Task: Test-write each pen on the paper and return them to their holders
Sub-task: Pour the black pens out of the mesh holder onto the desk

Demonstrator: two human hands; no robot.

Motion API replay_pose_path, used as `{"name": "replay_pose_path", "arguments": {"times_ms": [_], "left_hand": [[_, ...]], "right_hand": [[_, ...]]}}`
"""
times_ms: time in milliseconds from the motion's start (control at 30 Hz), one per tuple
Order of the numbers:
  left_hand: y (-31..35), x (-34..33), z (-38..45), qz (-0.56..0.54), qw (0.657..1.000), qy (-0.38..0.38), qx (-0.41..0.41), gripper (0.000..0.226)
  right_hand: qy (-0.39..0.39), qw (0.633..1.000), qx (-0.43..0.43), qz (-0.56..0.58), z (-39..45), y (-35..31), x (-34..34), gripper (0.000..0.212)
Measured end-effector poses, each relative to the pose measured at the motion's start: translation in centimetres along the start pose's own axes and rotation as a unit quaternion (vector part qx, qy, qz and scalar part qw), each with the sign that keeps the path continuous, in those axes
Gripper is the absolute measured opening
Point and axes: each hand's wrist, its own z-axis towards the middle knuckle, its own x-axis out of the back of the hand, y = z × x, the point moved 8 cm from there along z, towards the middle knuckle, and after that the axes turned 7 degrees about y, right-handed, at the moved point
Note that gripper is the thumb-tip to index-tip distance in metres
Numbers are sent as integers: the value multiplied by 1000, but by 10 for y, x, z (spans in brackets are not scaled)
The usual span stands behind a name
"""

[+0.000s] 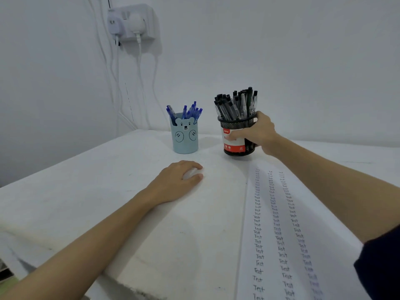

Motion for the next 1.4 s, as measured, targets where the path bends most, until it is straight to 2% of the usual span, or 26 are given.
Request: {"name": "replay_pose_path", "arguments": {"times_ms": [100, 167, 267, 333, 400, 467, 533, 600, 700, 767, 900, 967, 1100, 1333, 1400], "left_hand": [[1, 12, -3, -45, 998, 24, 28, 28], [2, 34, -8, -69, 994, 73, 52, 28], [-8, 66, -14, -148, 972, 151, 104, 31], [-14, 83, -23, -228, 944, 197, 133, 36], [-9, 91, -32, -270, 932, 209, 118, 42], [9, 89, -41, -222, 956, 181, 64, 54], [22, 82, -45, -126, 982, 141, 8, 78], [20, 72, -45, -61, 991, 121, -14, 89], [6, 70, -49, -49, 988, 144, -4, 79], [2, 74, -52, -46, 987, 156, -4, 69], [-6, 91, -56, 11, 988, 155, -15, 61], [-16, 93, -58, 27, 991, 130, 3, 62], [-28, 74, -60, 81, 995, 45, 48, 86], [-16, 55, -53, 58, 995, -22, 76, 81], [-17, 57, -54, 42, 996, -32, 73, 79]], "right_hand": [[-49, 995, 61, -59, -12, -24, 7, 68], [-76, 974, 143, -155, -27, -45, 6, 71], [-84, 909, 252, -322, -52, -66, -6, 81], [-79, 867, 301, -388, -69, -74, -18, 75], [-80, 835, 341, -424, -85, -81, -32, 71], [-87, 812, 368, -446, -98, -87, -46, 73], [-95, 787, 393, -466, -110, -93, -59, 74], [-95, 762, 414, -489, -119, -97, -68, 69], [-100, 732, 430, -519, -128, -98, -76, 68], [-101, 724, 431, -529, -128, -95, -78, 72], [-67, 698, 473, -534, -119, -96, -72, 73], [-46, 684, 485, -543, -111, -96, -65, 73], [-38, 656, 485, -577, -100, -84, -67, 76], [-13, 615, 457, -642, -79, -65, -57, 77], [14, 621, 428, -657, -69, -66, -43, 77]]}}
